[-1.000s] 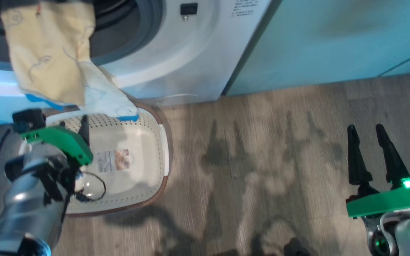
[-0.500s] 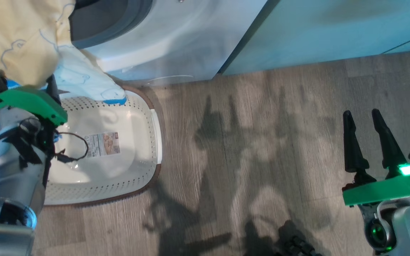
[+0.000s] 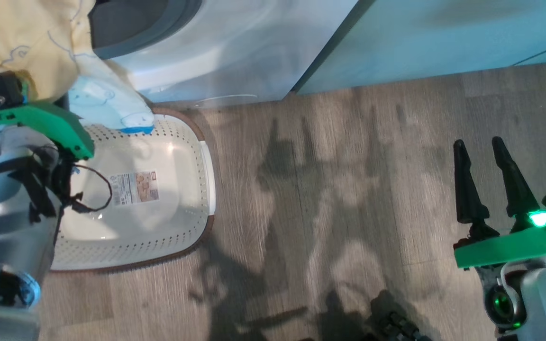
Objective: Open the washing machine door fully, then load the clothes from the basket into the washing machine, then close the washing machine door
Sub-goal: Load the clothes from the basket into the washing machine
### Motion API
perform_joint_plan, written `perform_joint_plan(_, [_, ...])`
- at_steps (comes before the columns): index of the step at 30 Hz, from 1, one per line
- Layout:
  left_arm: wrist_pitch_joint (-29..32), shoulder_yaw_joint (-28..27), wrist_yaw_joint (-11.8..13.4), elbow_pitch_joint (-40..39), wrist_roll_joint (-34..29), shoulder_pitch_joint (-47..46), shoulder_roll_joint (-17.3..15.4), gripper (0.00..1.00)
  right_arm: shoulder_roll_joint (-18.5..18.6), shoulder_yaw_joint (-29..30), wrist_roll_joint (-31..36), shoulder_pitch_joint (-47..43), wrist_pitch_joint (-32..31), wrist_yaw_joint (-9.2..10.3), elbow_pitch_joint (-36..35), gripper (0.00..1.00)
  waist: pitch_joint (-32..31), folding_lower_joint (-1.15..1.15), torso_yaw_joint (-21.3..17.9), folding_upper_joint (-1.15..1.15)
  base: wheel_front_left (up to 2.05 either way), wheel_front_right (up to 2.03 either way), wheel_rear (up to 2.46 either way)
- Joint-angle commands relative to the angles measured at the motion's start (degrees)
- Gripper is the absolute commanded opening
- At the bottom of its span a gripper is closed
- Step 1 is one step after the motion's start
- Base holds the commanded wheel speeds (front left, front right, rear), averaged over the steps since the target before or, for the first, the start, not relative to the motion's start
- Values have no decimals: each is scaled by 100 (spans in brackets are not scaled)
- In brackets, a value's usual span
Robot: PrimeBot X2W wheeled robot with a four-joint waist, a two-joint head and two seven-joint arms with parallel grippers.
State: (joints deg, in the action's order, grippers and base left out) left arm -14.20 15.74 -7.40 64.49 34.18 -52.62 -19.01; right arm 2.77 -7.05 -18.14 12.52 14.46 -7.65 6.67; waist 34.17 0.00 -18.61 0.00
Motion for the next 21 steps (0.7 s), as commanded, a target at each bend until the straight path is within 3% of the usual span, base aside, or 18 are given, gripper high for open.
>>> perform_joint_plan(1, [-78, -10, -6, -443, -101, 13, -263, 0, 14, -56, -8, -29, 54, 16, -128, 100, -79, 0, 6, 0, 0, 0, 0])
perform_joint_plan(13, [-79, 42, -8, -2190, -142, 971, -487, 0, 11, -7, -57, -190, 54, 16, -89, 100, -626, 0, 95, 0, 0, 0, 0])
perform_joint_plan(21, [-79, -11, -8, -2838, 45, 1091, -692, 0, 11, 10, -65, -287, 54, 16, -66, 100, -874, 0, 162, 0, 0, 0, 0])
